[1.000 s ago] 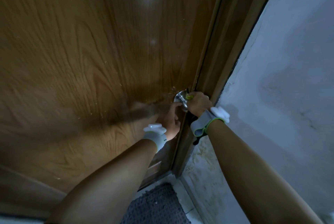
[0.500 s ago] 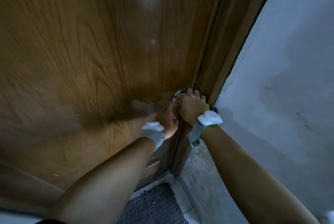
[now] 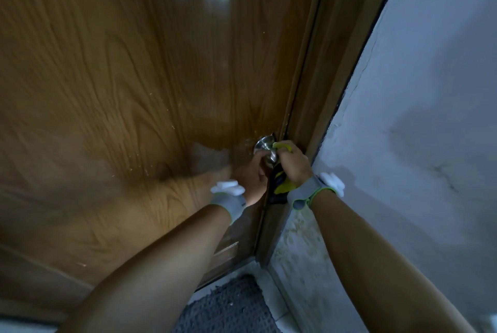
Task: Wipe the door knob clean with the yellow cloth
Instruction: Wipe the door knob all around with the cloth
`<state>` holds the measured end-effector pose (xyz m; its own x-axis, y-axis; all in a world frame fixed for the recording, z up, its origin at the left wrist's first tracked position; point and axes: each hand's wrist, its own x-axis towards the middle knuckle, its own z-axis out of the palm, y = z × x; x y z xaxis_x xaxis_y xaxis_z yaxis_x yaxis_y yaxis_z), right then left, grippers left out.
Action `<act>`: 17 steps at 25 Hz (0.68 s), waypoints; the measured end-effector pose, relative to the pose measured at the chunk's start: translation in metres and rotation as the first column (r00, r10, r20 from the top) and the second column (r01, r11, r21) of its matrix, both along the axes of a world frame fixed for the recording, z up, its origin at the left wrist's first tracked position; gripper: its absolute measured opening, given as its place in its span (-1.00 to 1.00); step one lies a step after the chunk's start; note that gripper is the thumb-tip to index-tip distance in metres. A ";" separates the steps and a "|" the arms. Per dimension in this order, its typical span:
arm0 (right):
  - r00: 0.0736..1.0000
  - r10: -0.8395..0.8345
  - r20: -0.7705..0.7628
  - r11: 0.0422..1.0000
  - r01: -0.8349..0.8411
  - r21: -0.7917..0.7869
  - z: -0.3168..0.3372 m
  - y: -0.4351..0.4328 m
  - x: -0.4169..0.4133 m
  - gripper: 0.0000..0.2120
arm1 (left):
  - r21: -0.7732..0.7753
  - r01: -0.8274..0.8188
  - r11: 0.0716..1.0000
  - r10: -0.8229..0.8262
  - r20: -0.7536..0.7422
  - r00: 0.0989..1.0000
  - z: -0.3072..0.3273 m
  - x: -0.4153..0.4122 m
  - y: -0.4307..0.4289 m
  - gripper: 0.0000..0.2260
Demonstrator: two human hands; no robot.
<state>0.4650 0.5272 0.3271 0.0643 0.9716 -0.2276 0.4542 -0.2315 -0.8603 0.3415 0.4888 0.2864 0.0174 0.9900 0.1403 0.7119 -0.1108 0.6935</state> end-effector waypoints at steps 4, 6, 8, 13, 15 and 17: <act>0.894 -0.208 -0.398 0.975 0.155 -0.161 -0.026 0.018 0.005 -0.59 | 0.119 -0.009 0.993 0.009 -0.003 1.000 -0.003 -0.002 0.000 -0.56; 0.830 -0.277 -0.484 0.956 0.186 -0.227 -0.012 0.007 0.003 -0.49 | 0.124 0.010 0.992 -0.008 -0.014 1.000 -0.002 -0.003 0.002 -0.59; 0.821 -0.304 -0.483 0.949 0.218 -0.227 0.000 -0.001 0.003 -0.74 | 0.097 0.020 0.995 -0.018 -0.025 1.000 -0.001 -0.004 0.003 -0.60; 0.828 -0.369 -0.423 0.923 0.271 -0.274 0.006 0.003 0.005 -0.85 | 0.034 0.055 0.998 -0.055 0.000 0.998 0.000 -0.002 0.002 -0.60; 0.809 -0.374 -0.453 0.920 0.263 -0.289 0.004 0.009 0.005 -0.82 | 0.019 0.063 0.998 -0.063 0.016 0.998 0.002 -0.001 0.002 -0.60; 0.756 -0.427 -0.496 0.896 0.278 -0.348 -0.006 0.012 0.003 -0.81 | -0.001 0.049 0.999 -0.049 0.018 0.999 0.004 -0.001 0.001 -0.60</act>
